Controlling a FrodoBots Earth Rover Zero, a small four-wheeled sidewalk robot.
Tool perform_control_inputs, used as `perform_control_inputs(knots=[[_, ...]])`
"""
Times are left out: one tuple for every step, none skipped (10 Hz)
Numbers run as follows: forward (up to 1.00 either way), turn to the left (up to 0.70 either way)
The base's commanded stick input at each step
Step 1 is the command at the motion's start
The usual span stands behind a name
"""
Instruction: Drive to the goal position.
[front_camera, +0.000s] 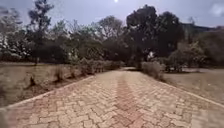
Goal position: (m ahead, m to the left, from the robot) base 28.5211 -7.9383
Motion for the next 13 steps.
perform_control_inputs(knots=[[0.7, 0.0], [0.7, 0.0], [0.7, 0.0], [0.7, 0.0], [0.7, 0.0], [0.7, 0.0], [0.7, 0.0], [0.7, -0.25], [0.7, -0.25], [0.7, -0.25], [0.7, -0.24], [0.7, 0.0], [0.7, 0.0]])
